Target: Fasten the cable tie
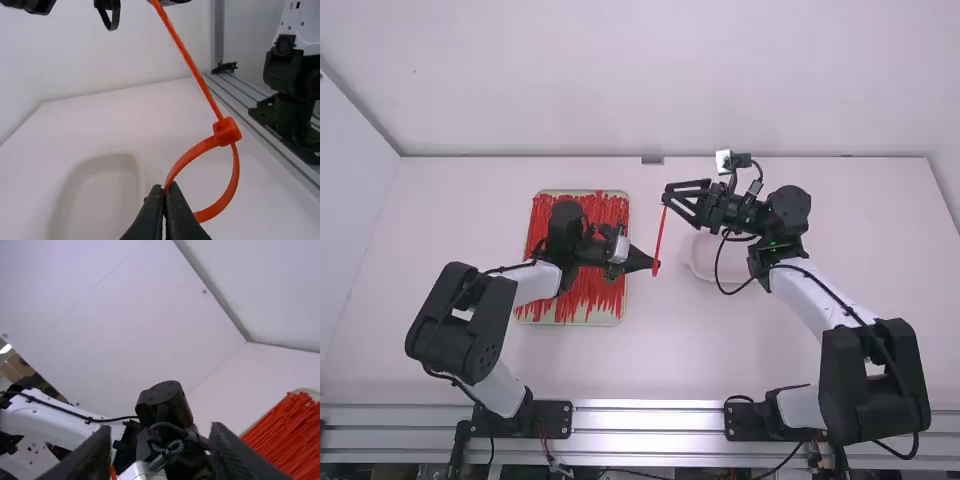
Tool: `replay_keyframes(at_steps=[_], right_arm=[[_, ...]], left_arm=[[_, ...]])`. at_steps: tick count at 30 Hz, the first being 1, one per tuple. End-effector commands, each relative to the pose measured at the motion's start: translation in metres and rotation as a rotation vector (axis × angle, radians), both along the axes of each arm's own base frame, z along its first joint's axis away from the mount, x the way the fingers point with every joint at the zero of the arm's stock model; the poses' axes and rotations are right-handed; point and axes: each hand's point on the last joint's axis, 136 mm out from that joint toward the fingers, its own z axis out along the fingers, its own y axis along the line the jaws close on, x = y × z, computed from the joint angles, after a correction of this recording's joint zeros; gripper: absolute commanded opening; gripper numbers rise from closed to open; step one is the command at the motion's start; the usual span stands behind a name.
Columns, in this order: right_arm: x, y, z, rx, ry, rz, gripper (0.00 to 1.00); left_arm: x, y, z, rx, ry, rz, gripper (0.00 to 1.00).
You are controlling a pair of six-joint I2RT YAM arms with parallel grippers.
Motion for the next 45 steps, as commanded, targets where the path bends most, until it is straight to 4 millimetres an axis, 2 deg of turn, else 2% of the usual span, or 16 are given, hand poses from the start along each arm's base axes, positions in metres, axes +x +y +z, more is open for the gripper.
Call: replay_keyframes(at_steps=[1,2,3,6,12,18,23,31,38,42,45], right_arm=[[-0.001,-0.005,0.018,0.007,-0.061,-0.009,0.73],[-0.001,-0.005,0.018,0.006,-0.061,-0.005,0.84],[-0.001,-0.006,0.017,0.003,-0.066,-0.004,0.98],[-0.002,-0.011,0.016,-0.011,-0.082,0.005,0.98],[-0.004,-0.026,0.004,-0.043,-0.091,0.022,0.98],[-0.006,-0.038,-0.025,-0.064,-0.062,-0.005,0.98],[-0.02,-0.027,-0.042,-0.083,-0.119,0.018,0.98],[-0.037,-0.009,-0.033,-0.058,-0.161,0.082,0.98],[-0.046,0.004,-0.034,-0.054,-0.151,0.122,0.98],[-0.044,0.012,-0.034,-0.044,-0.124,0.107,0.98],[-0.044,0.015,-0.034,-0.041,-0.121,0.105,1.0]], left_arm=[[-0.009,-0.002,-0.006,-0.002,0.03,-0.04,0.02],[-0.009,-0.002,-0.006,-0.002,0.03,-0.04,0.03],[-0.009,-0.002,-0.006,-0.002,0.029,-0.04,0.02],[-0.009,-0.002,-0.005,-0.003,0.04,-0.037,0.03],[-0.004,-0.003,0.011,-0.023,0.058,-0.027,0.02],[0.016,-0.005,0.031,-0.055,0.135,0.083,0.02],[0.029,-0.006,0.041,-0.072,0.231,0.138,0.02],[0.033,-0.006,0.045,-0.076,0.435,0.155,0.02],[0.03,-0.006,0.049,-0.08,0.501,0.137,0.02],[0.016,-0.012,0.052,-0.066,0.471,0.068,0.02],[0.013,-0.015,0.051,-0.062,0.475,0.057,0.02]])
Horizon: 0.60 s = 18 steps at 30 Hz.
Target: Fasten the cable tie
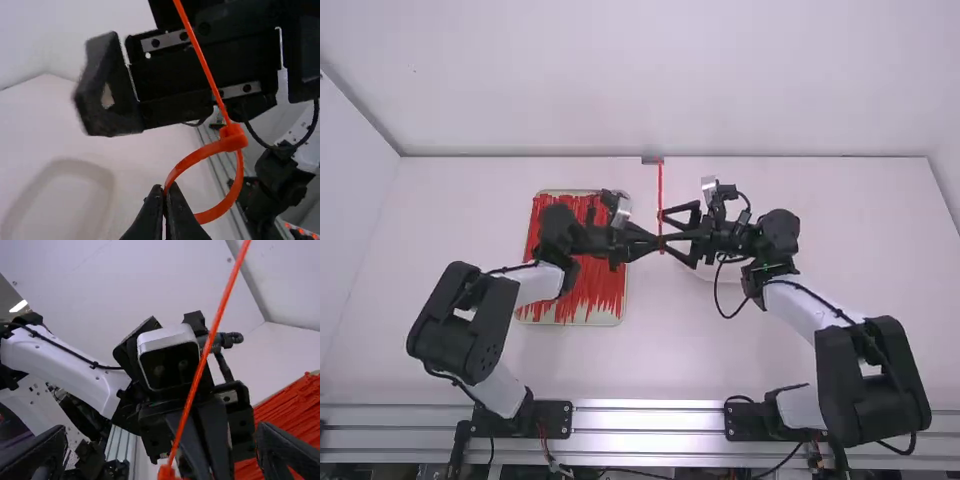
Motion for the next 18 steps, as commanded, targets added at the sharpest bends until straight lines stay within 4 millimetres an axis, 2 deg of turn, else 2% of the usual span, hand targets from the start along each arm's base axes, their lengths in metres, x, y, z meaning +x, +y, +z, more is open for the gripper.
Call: replay_keyframes(at_steps=[1,3,4,6,7,8,9,18], right_arm=[[-0.0007,0.0021,0.0076,0.014,-0.008,-0.015,0.99],[-0.0009,0.0026,0.0076,0.014,-0.008,-0.014,0.87],[-0.0009,0.0025,0.0077,0.014,-0.008,-0.014,0.86],[0.0001,0.0013,0.0077,0.016,0.01,-0.017,0.56],[-0.0002,0.0018,0.0077,0.016,0.016,-0.015,0.5],[-0.0007,0.0023,0.0076,0.017,0.022,-0.012,0.23],[-0.0008,0.0023,0.0077,0.017,0.023,-0.012,0.01],[0.0001,0.0003,0.0068,0.016,0.039,-0.012,0.0]], left_arm=[[-0.006,-0.0078,0.0033,-0.001,-0.008,-0.049,0.03],[-0.0062,-0.0077,0.0025,0.0,-0.004,-0.049,0.02],[-0.0062,-0.0077,0.0025,0.0,-0.004,-0.049,0.02],[-0.0062,-0.008,0.0001,0.005,0.004,-0.049,0.03],[-0.0062,-0.0081,-0.0005,0.006,0.005,-0.049,0.02],[-0.0053,-0.0079,-0.002,0.01,0.005,-0.046,0.02],[-0.0041,-0.0072,-0.0032,0.012,0.01,-0.04,0.02],[-0.0029,-0.006,-0.0034,0.012,0.007,-0.034,0.04]])
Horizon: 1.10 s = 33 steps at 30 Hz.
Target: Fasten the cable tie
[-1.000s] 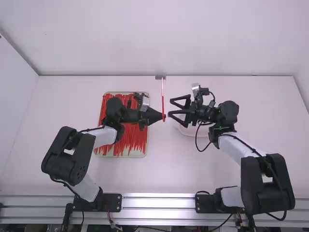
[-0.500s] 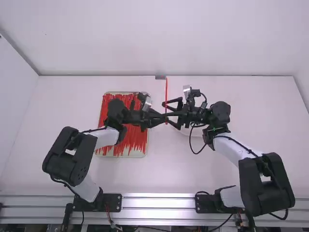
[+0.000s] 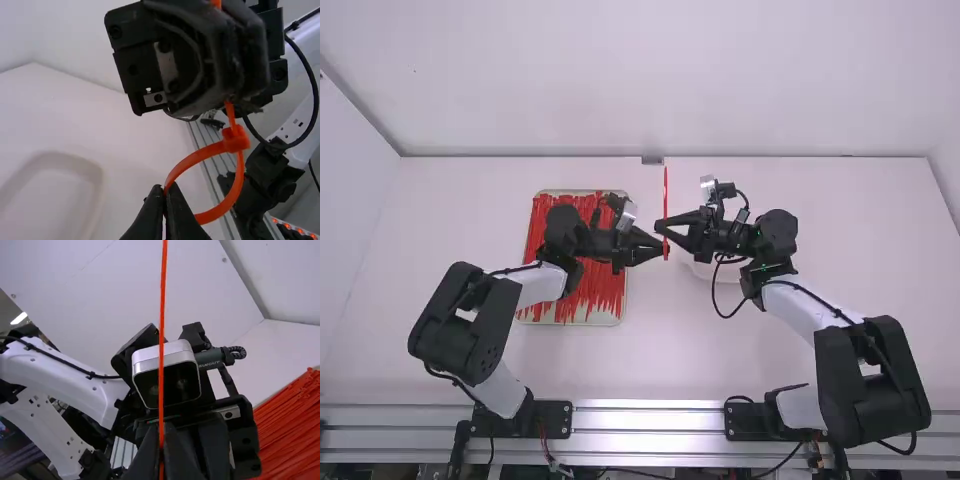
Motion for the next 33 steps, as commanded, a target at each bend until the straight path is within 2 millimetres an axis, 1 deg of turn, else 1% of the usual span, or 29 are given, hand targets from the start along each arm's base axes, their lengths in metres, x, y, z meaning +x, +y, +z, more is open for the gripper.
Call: replay_keyframes(at_steps=[1,2,3,5,9,12,14,19,20,24,25,28,29,32,33], right_arm=[[-0.002,-0.002,0.007,0.005,-0.019,0.001,0.0],[-0.001,-0.004,0.007,0.005,-0.018,-0.006,0.0],[0.001,-0.006,0.006,0.005,-0.013,-0.012,0.0],[0.003,-0.01,0.006,0.003,-0.011,-0.02,0.0],[0.009,-0.026,0.004,-0.008,-0.013,-0.038,0.0],[0.015,-0.042,0.002,-0.018,-0.013,-0.059,0.0],[0.019,-0.051,-0.001,-0.023,-0.002,-0.081,0.0],[0.031,-0.07,-0.016,-0.048,0.045,-0.14,0.0],[0.034,-0.074,-0.021,-0.056,0.058,-0.153,0.0],[0.039,-0.083,-0.034,-0.078,0.087,-0.185,0.0],[0.04,-0.084,-0.034,-0.079,0.088,-0.187,0.0],[0.046,-0.091,-0.049,-0.107,0.114,-0.234,0.0],[0.046,-0.091,-0.049,-0.107,0.114,-0.234,0.0],[0.056,-0.1,-0.069,-0.153,0.162,-0.314,0.0],[0.058,-0.102,-0.073,-0.162,0.172,-0.328,0.0]], left_arm=[[0.002,-0.001,0.003,-0.004,-0.024,-0.009,0.05],[0.001,-0.002,0.003,-0.004,-0.026,-0.013,0.13],[0.001,-0.002,0.002,-0.003,-0.032,-0.016,1.0],[-0.001,-0.002,0.002,-0.003,-0.048,-0.023,0.99],[-0.005,-0.001,0.004,-0.007,-0.075,-0.048,0.99],[-0.014,0.0,0.009,-0.017,-0.129,-0.094,0.99],[-0.015,0.0,0.01,-0.02,-0.141,-0.096,0.99],[-0.012,0.0,0.01,-0.019,-0.158,-0.085,0.99],[-0.009,0.003,0.011,-0.019,-0.16,-0.076,0.99],[-0.004,0.007,0.013,-0.02,-0.166,-0.061,0.99],[-0.004,0.007,0.013,-0.02,-0.166,-0.06,0.99],[-0.003,0.007,0.014,-0.021,-0.172,-0.058,0.99],[-0.003,0.007,0.014,-0.021,-0.171,-0.058,0.99],[-0.001,0.006,0.012,-0.018,-0.18,-0.046,0.99],[0.0,0.006,0.011,-0.018,-0.18,-0.037,0.99]])
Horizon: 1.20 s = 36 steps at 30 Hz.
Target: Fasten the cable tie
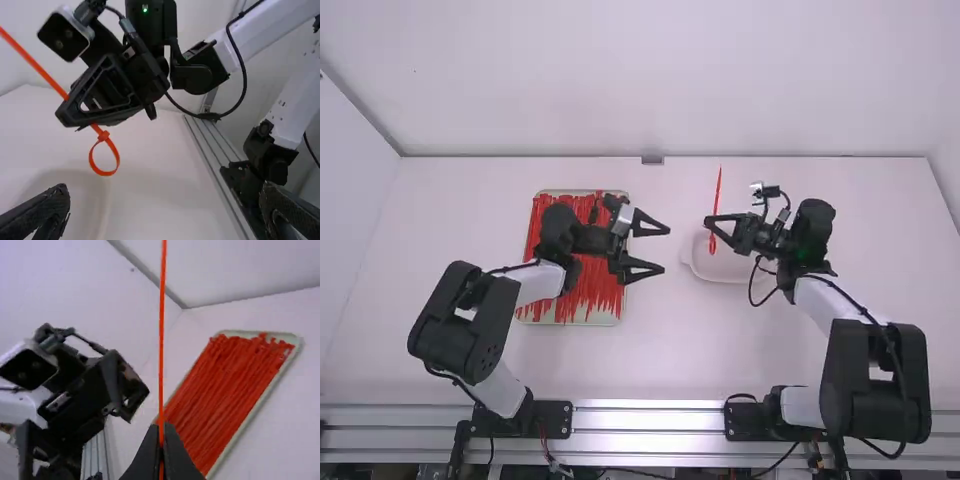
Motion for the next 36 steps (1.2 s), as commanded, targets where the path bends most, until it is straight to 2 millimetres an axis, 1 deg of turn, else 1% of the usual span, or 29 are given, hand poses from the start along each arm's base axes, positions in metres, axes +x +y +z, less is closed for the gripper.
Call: replay_keyframes(at_steps=[1,3,4,7,8,11,12,14,18,19,20,22,23,28,30,34,36], right_arm=[[0.008,-0.008,-0.011,-0.077,-0.057,-0.076,0.0],[0.011,-0.009,-0.02,-0.105,-0.031,-0.102,0.0],[0.011,-0.009,-0.021,-0.111,-0.029,-0.105,0.0],[0.015,-0.006,-0.031,-0.152,-0.014,-0.139,0.0],[0.016,-0.006,-0.033,-0.163,-0.012,-0.147,0.0],[0.023,-0.01,-0.051,-0.243,0.02,-0.22,0.0],[0.023,-0.01,-0.054,-0.255,0.031,-0.232,0.0],[0.027,-0.014,-0.068,-0.324,0.054,-0.282,0.0],[0.033,-0.024,-0.087,-0.436,0.091,-0.381,0.0],[0.034,-0.024,-0.091,-0.458,0.096,-0.399,0.0],[0.034,-0.024,-0.091,-0.464,0.096,-0.403,0.0],[0.035,-0.026,-0.095,-0.496,0.098,-0.428,0.0],[0.036,-0.029,-0.098,-0.522,0.099,-0.451,0.0],[0.041,-0.043,-0.108,-0.609,0.117,-0.545,0.0],[0.041,-0.043,-0.108,-0.627,0.097,-0.541,0.0],[0.044,-0.058,-0.114,-0.667,0.118,-0.599,0.0],[0.045,-0.057,-0.119,-0.669,0.123,-0.595,0.0]], left_arm=[[0.009,0.0,0.001,-0.002,-0.047,0.029,0.99],[0.016,0.0,-0.004,0.008,-0.04,0.064,0.99],[0.018,0.0,-0.006,0.012,-0.036,0.077,0.99],[0.039,0.0,-0.023,0.069,-0.004,0.171,0.99],[0.043,0.0,-0.026,0.084,0.003,0.189,0.99],[0.071,0.005,-0.054,0.221,0.049,0.325,0.99],[0.073,0.006,-0.058,0.242,0.056,0.338,0.99],[0.08,0.01,-0.07,0.325,0.071,0.374,0.99],[0.085,0.017,-0.082,0.413,0.057,0.402,0.99],[0.089,0.021,-0.088,0.447,0.04,0.425,0.99],[0.089,0.022,-0.088,0.45,0.039,0.428,0.99],[0.096,0.034,-0.094,0.479,0.041,0.469,0.99],[0.097,0.038,-0.093,0.471,0.054,0.47,0.99],[0.092,0.045,-0.083,0.404,0.068,0.411,0.99],[0.092,0.047,-0.083,0.401,0.072,0.409,0.99],[0.089,0.045,-0.086,0.412,0.085,0.406,0.99],[0.088,0.045,-0.087,0.414,0.091,0.403,0.99]])
